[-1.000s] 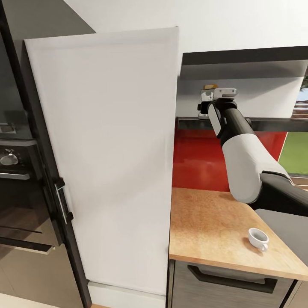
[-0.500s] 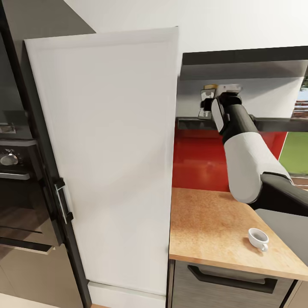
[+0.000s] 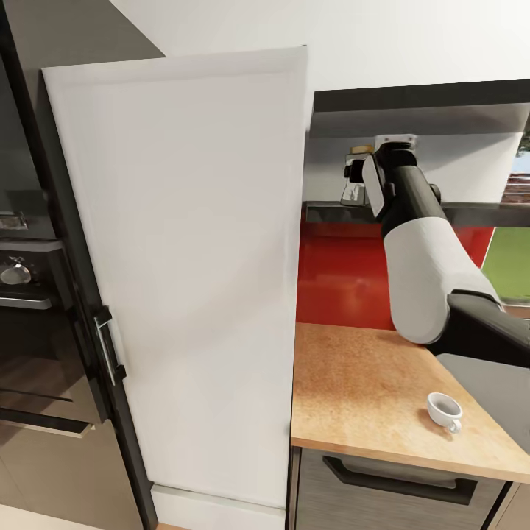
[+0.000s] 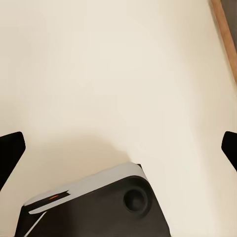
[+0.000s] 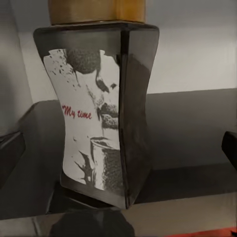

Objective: Set up a coffee station on the kitchen countertop: keep the coffee maker on the countertop, move the bottle of coffee from the kitchen shelf to the counter next to the coffee maker, place a paper coffee filter on top of the coffee maker, put the saucer next to the coffee maker with the coffee cup on the saucer, and place the electric kettle next to the coffee maker.

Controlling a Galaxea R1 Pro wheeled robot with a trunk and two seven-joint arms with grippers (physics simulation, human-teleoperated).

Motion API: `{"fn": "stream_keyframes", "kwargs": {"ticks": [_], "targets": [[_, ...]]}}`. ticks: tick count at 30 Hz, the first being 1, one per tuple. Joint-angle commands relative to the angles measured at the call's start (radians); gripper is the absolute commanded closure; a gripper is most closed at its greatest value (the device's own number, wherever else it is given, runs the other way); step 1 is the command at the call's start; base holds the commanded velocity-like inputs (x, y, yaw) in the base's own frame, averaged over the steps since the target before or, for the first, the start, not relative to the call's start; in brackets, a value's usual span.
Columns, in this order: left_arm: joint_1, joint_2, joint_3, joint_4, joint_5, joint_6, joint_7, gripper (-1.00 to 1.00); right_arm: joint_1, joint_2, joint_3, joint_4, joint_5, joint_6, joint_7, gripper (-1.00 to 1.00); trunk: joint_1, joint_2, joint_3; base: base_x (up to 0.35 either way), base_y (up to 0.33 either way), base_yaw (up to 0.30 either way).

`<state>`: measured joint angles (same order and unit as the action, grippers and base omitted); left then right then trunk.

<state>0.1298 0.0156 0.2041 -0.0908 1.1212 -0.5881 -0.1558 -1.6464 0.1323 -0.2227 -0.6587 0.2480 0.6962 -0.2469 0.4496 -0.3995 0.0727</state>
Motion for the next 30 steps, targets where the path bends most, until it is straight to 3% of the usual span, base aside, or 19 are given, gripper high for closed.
{"fn": "stream_keyframes", "kwargs": {"ticks": [1,21,30], "targets": [[0.001,0.0,0.008,-0.001,0.005,0.001,-0.01,-1.0,-0.001,0.003,-0.004,-0.001,0.007,0.004,0.002,-1.0,0.0,0.0,0.0,0.0,0.0,0.0],[0.001,0.0,0.008,-0.001,0.005,0.002,-0.01,-1.0,-0.001,0.015,-0.006,0.008,0.009,-0.032,0.01,-1.0,0.0,0.0,0.0,0.002,0.0,0.0],[0.001,0.0,0.009,-0.001,0.005,0.001,-0.011,-1.0,-0.001,0.016,-0.005,0.013,0.008,-0.058,0.007,-1.0,0.0,0.0,0.0,0.19,0.0,0.0]]}}
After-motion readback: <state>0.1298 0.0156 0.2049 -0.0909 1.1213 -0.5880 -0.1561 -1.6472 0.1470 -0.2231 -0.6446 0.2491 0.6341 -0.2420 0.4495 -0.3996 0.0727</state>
